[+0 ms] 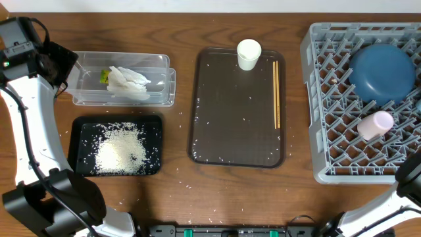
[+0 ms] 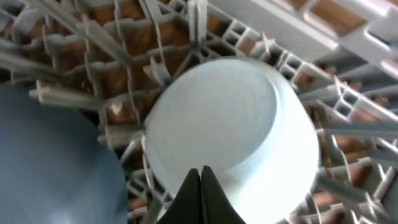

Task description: Sort waste into correct bins and load items into the dishwasher rack

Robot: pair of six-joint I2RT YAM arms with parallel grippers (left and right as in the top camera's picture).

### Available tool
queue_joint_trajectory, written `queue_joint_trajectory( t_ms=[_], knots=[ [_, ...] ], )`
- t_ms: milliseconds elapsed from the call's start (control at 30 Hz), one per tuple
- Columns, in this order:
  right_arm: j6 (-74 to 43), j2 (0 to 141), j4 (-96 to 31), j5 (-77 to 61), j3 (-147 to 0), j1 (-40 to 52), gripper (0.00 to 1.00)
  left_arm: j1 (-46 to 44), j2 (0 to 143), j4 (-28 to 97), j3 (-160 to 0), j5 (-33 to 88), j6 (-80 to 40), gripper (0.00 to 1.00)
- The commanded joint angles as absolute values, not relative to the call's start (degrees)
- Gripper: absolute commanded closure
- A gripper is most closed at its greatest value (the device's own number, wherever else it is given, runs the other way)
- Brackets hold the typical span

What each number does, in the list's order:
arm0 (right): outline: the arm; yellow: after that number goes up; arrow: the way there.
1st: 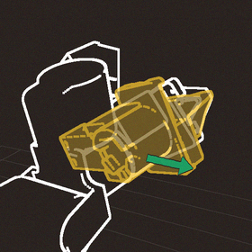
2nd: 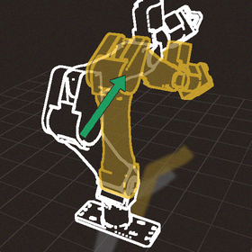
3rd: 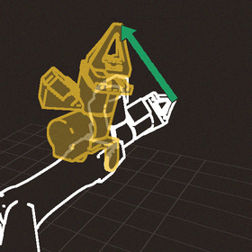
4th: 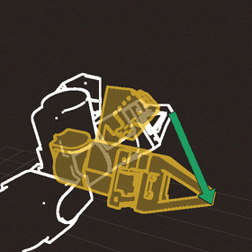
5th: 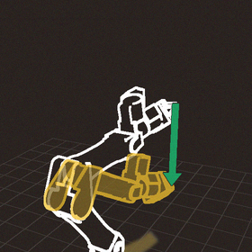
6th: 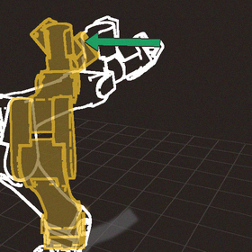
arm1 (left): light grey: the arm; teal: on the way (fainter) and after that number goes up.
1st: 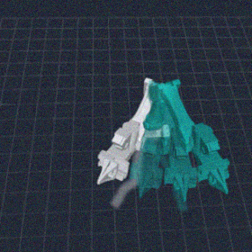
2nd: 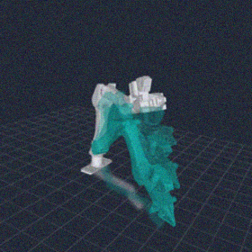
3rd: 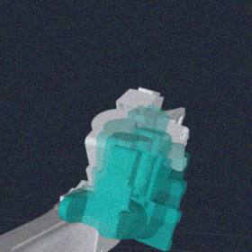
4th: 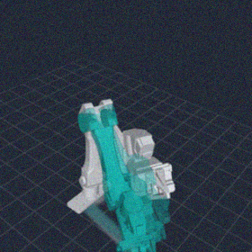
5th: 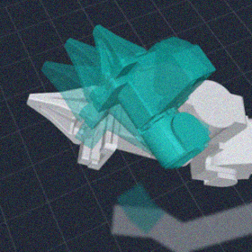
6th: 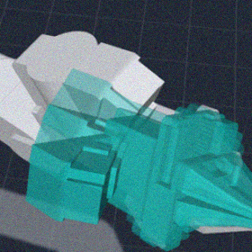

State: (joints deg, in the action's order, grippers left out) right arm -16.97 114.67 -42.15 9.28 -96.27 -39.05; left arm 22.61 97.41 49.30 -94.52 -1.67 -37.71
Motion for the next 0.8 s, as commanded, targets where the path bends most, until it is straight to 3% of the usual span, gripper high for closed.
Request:
queue_joint_trajectory(
  t_ms=[0,500,533,667,767],
  knots=[
    [-16.6,113.8,-45.6,12.2,-95.9,-41.2,0.99,22.7,97.0,49.5,-94.8,-1.8,-38.2,0.09],
    [-16.7,108.1,-49.9,12.2,-95.9,-43.7,0.98,22.7,97.0,49.4,-94.8,-1.8,-38.2,0.09],
    [-16.7,108.1,-49.8,12.2,-95.9,-43.7,0.92,22.7,97.0,49.5,-94.8,-1.8,-38.2,0.09],
    [-17.8,108.8,-48.1,11.1,-95.9,-43.7,0.40,22.7,97.0,49.5,-94.8,-1.8,-38.2,0.09],
    [-18.3,108.9,-44.8,7.3,-95.9,-43.7,0.30,22.7,97.0,49.4,-94.8,-1.8,-38.2,0.09]
  ],
)
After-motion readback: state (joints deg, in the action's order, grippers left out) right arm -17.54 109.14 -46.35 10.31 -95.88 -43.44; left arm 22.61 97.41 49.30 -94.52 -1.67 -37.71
